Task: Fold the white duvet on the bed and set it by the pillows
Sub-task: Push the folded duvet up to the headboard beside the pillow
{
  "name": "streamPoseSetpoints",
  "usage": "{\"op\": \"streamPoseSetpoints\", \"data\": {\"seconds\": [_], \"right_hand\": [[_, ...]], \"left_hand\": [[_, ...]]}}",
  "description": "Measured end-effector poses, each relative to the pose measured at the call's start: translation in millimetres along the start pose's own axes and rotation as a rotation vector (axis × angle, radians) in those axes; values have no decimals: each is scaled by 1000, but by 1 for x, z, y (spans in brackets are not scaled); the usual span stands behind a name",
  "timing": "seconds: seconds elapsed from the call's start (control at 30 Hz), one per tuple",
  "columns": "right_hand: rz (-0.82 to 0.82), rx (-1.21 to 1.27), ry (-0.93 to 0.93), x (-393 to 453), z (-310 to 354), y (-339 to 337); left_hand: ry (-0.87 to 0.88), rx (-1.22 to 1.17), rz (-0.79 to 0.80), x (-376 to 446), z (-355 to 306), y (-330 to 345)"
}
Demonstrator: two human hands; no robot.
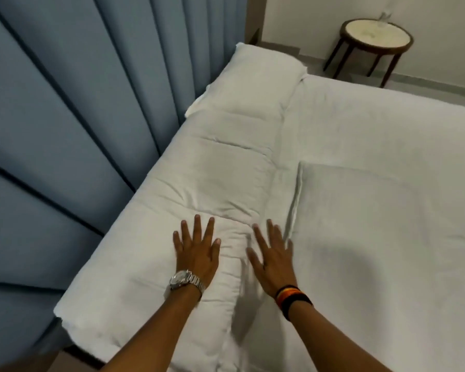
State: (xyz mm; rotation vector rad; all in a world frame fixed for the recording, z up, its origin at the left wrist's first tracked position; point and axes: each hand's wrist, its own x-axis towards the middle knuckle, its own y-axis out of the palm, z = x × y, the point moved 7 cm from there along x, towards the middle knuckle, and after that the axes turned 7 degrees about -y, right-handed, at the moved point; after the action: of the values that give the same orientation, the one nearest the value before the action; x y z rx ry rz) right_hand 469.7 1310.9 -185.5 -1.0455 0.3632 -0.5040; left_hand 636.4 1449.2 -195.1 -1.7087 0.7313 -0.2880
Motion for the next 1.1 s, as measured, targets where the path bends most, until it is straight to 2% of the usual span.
{"op": "streamPoseSetpoints", "data": {"seconds": [0.07,0.2,0.27,0.33,0.4,0.47,0.53,0.63,0.73,0.87,0.97,1.03,1.1], "right_hand": [[-145,-17,109,-43,-59,-35],[-283,-40,441,-130,-190,-97],[-301,39,600,-172,-249,-120],[-295,245,734,-205,-297,-127],[-276,505,805,-229,-335,-127],[-228,763,822,-240,-352,-118],[-205,962,781,-245,-346,-107],[-367,1072,657,-234,-318,-116],[-517,1135,595,-216,-279,-151],[-571,1150,485,-185,-214,-208],[-609,1169,318,-161,-141,-247],[-613,1162,209,-144,-87,-264],[-593,1158,175,-126,-25,-271]], "left_hand": [[68,-54,-9,-22,-40,6],[151,-44,78,-59,-129,38],[70,-110,206,-71,-170,60],[-70,-255,351,-79,-195,89],[-225,-391,478,-87,-217,112],[-367,-539,511,-94,-232,119],[-416,-640,453,-98,-246,110],[-359,-720,293,-106,-273,63],[-283,-746,110,-108,-295,-8],[-141,-675,-102,-106,-304,-123],[-105,-624,-244,-110,-271,-214],[-121,-623,-324,-112,-226,-271],[-127,-571,-337,-109,-177,-317]]}}
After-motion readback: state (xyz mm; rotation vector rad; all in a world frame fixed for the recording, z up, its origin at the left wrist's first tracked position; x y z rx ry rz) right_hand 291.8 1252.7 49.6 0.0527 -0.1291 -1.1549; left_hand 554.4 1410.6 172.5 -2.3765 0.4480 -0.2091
